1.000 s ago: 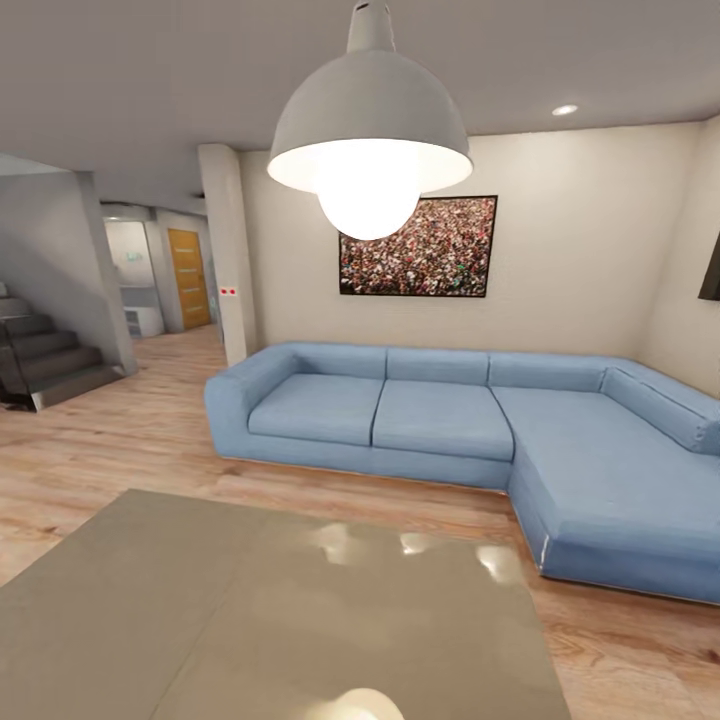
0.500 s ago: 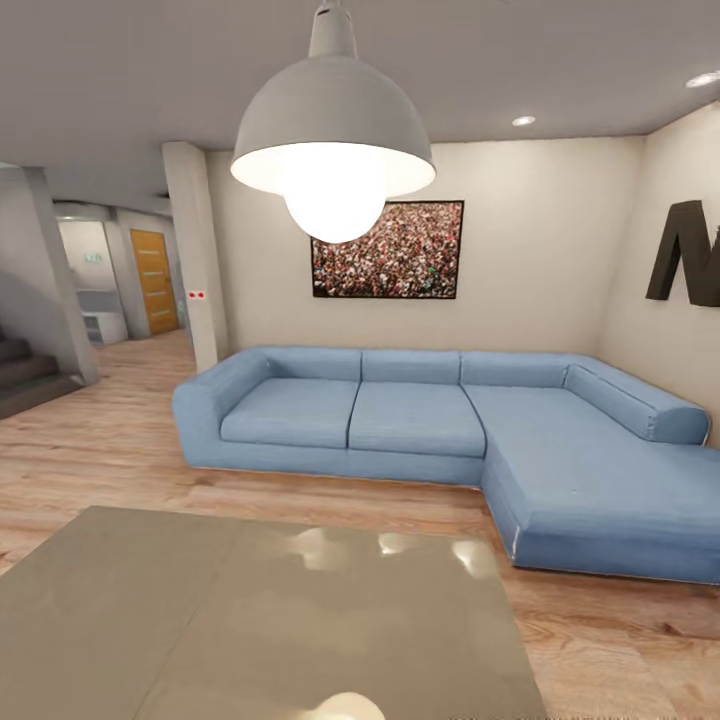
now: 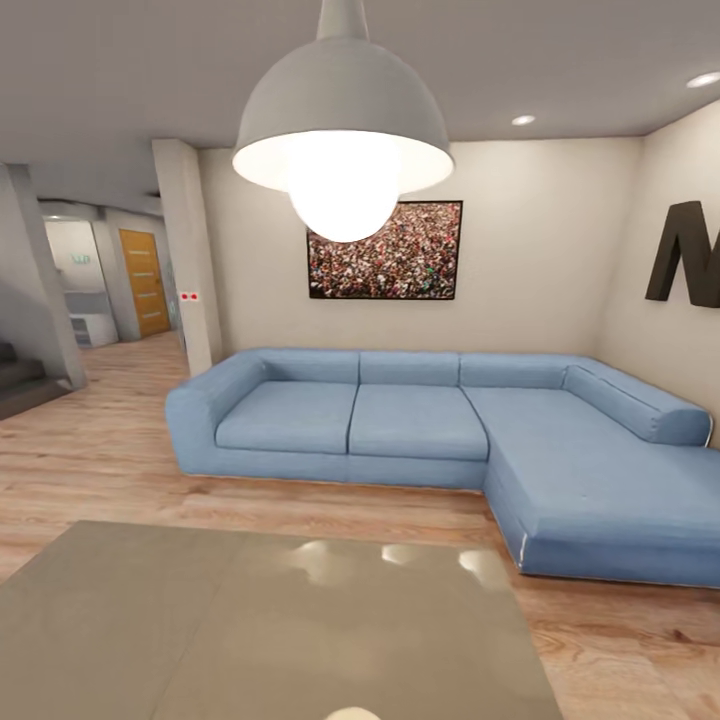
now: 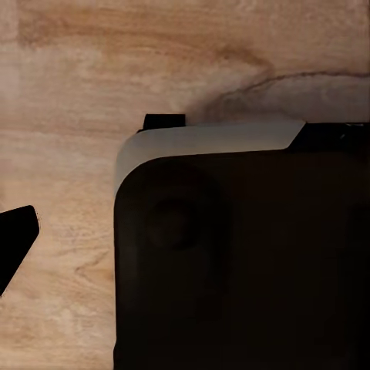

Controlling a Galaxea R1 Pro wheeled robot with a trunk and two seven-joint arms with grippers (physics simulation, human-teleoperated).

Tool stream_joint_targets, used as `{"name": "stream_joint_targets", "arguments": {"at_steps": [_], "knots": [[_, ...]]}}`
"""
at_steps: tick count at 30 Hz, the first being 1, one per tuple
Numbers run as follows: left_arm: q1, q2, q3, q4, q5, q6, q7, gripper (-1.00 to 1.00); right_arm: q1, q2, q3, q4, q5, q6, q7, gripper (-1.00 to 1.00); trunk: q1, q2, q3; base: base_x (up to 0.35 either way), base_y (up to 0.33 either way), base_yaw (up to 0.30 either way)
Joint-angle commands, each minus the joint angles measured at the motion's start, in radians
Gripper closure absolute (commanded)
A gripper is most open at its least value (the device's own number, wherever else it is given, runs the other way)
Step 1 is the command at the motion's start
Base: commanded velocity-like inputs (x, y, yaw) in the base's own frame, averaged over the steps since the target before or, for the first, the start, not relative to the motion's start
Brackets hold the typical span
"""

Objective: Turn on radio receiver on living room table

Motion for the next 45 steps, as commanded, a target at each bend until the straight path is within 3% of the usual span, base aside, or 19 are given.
{"name": "stream_joint_targets", "arguments": {"at_steps": [1,31,45], "knots": [[0.0,0.0,0.0,0.0,0.0,0.0,0.0,-1.0,0.0,0.0,0.0,0.0,0.0,0.0,0.0,-1.0,0.0,0.0,0.0,0.082,0.074,-0.001],[0.0,0.0,0.008,0.0,0.005,-0.003,0.009,-1.0,0.0,-0.004,0.001,0.0,0.0,0.0,0.0,-1.0,0.0,0.0,0.0,0.004,0.004,-0.046],[0.0,-0.003,0.011,0.0,0.005,-0.003,0.009,-1.0,0.0,-0.005,0.005,0.0,0.003,-0.002,0.0,-1.0,0.0,0.0,-0.019,0.0,0.0,0.0]]}}
